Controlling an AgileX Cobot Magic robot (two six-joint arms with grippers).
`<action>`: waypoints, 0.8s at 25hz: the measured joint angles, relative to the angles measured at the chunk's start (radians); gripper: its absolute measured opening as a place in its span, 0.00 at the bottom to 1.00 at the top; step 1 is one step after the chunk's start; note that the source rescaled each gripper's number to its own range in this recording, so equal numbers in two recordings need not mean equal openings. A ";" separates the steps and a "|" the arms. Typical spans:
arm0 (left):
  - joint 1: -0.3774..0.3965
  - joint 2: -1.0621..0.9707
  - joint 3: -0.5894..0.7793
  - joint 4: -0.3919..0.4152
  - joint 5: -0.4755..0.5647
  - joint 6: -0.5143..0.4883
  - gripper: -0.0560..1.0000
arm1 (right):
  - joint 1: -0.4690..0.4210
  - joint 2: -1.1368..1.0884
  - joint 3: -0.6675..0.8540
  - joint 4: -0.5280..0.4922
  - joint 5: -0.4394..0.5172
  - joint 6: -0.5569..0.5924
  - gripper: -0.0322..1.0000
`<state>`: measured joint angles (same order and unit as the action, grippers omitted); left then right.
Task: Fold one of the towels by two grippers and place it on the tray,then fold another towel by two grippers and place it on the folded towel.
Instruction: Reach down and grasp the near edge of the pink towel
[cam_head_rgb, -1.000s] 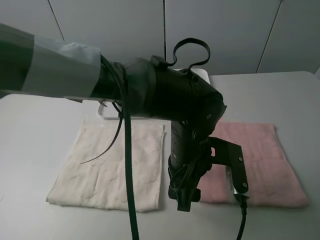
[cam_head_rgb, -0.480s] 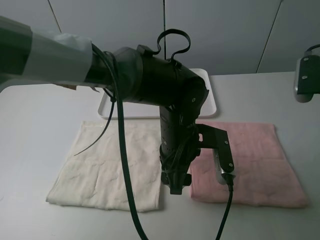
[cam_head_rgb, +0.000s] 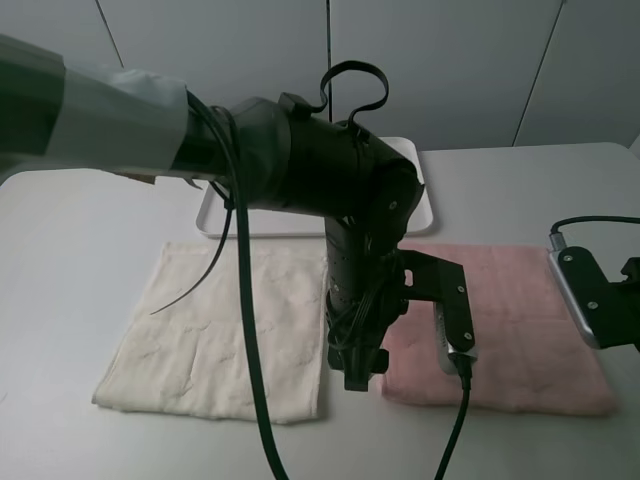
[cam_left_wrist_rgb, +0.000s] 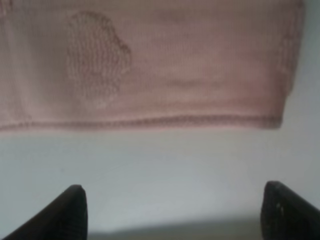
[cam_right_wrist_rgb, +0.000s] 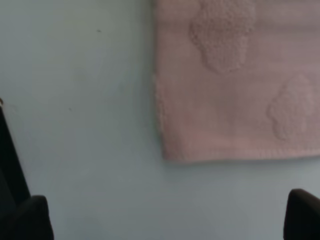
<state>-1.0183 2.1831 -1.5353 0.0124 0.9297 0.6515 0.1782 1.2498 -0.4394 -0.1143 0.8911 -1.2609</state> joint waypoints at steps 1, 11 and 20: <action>-0.008 0.000 0.000 -0.003 -0.003 0.002 0.92 | 0.000 0.007 0.013 0.000 -0.010 -0.012 1.00; -0.032 0.000 0.000 -0.007 -0.014 0.002 0.92 | 0.000 0.099 0.063 0.000 -0.189 -0.045 1.00; -0.053 0.000 0.000 -0.005 -0.021 0.002 0.92 | 0.000 0.185 0.063 0.000 -0.247 -0.050 1.00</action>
<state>-1.0709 2.1831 -1.5353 0.0078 0.9089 0.6532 0.1782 1.4349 -0.3766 -0.1143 0.6441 -1.3106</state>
